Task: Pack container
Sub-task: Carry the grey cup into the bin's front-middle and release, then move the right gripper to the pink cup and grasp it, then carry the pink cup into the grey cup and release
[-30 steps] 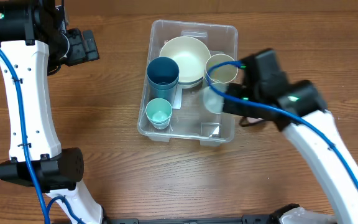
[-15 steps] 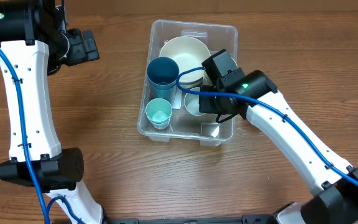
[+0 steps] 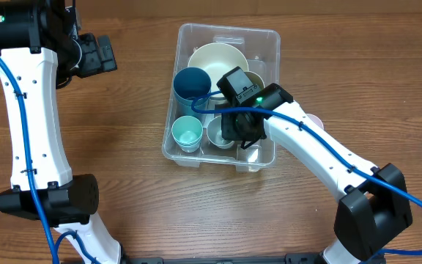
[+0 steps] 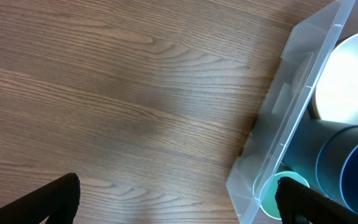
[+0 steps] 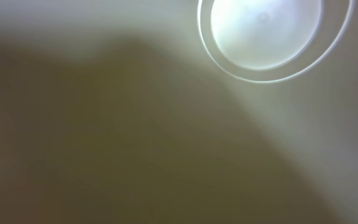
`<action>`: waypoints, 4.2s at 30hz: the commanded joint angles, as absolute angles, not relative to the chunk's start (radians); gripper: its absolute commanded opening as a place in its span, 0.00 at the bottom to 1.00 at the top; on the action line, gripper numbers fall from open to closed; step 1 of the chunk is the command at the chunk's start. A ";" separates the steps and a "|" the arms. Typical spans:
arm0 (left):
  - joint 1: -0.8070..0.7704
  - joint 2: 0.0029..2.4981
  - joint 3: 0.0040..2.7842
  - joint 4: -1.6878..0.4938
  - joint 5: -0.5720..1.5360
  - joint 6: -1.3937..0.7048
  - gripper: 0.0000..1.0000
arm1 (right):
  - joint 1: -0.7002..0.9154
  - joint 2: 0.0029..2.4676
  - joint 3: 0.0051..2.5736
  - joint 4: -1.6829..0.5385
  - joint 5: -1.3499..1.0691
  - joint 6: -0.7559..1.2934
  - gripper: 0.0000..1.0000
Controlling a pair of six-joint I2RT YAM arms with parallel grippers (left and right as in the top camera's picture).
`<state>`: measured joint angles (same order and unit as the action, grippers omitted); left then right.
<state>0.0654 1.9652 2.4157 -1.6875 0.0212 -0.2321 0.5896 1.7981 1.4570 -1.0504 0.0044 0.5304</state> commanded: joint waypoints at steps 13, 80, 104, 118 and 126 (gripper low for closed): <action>0.062 1.961 2.424 -1.689 0.015 -0.213 1.00 | 0.589 1.614 1.470 -1.079 0.021 0.543 0.32; 0.062 1.961 2.424 -1.689 0.015 -0.213 1.00 | -0.085 1.763 1.245 -1.053 -0.133 0.410 0.24; 0.062 1.961 2.424 -1.689 0.015 -0.213 1.00 | -0.011 1.289 1.341 -1.249 -0.136 0.441 0.04; 0.062 1.961 2.424 -1.689 0.015 -0.213 1.00 | 0.462 1.288 1.340 -1.092 -0.054 0.489 0.04; 0.062 1.961 2.424 -1.689 0.015 -0.213 1.00 | 0.538 1.470 1.340 -1.063 -0.023 0.507 0.04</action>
<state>0.0654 1.9652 2.4157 -1.6875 0.0212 -0.2321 0.5167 1.3956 1.3247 -1.0668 -0.0555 0.4885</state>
